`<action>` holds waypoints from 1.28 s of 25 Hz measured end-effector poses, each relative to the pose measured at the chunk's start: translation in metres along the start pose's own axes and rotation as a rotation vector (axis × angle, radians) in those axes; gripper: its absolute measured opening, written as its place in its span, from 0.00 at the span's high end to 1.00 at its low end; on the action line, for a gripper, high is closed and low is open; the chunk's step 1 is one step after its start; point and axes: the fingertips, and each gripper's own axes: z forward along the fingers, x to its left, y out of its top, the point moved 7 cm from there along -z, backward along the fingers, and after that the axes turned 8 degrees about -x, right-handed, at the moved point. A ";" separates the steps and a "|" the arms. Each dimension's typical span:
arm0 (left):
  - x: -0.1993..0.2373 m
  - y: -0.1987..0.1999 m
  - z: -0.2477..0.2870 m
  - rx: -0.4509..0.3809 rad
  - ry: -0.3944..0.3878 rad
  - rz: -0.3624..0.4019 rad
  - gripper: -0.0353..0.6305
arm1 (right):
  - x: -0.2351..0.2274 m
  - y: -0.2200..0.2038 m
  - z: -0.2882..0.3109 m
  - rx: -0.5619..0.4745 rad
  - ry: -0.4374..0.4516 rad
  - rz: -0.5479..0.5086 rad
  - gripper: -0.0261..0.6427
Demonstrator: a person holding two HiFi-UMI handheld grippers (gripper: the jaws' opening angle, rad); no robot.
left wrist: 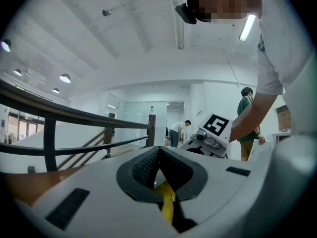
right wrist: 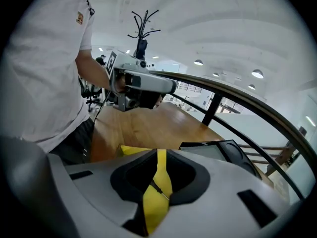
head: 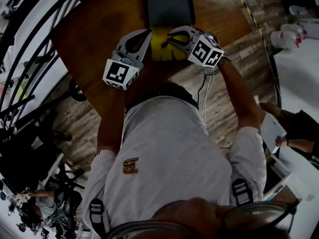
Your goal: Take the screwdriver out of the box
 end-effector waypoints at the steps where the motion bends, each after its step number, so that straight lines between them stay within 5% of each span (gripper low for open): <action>1: 0.000 -0.001 0.001 0.004 0.006 0.000 0.92 | -0.001 -0.002 0.002 0.012 0.018 -0.009 0.90; 5: 0.002 -0.003 0.003 0.016 0.027 -0.001 0.92 | 0.000 -0.012 0.013 0.063 0.095 -0.033 0.74; 14: 0.009 -0.014 0.008 0.045 0.071 -0.004 0.92 | 0.006 -0.040 0.043 0.212 0.291 -0.150 0.68; 20: 0.007 -0.015 0.008 0.059 0.100 0.002 0.92 | 0.011 -0.056 0.057 0.290 0.397 -0.208 0.68; 32: 0.017 -0.023 -0.004 0.082 0.151 -0.007 0.92 | 0.008 -0.071 0.081 0.362 0.475 -0.223 0.72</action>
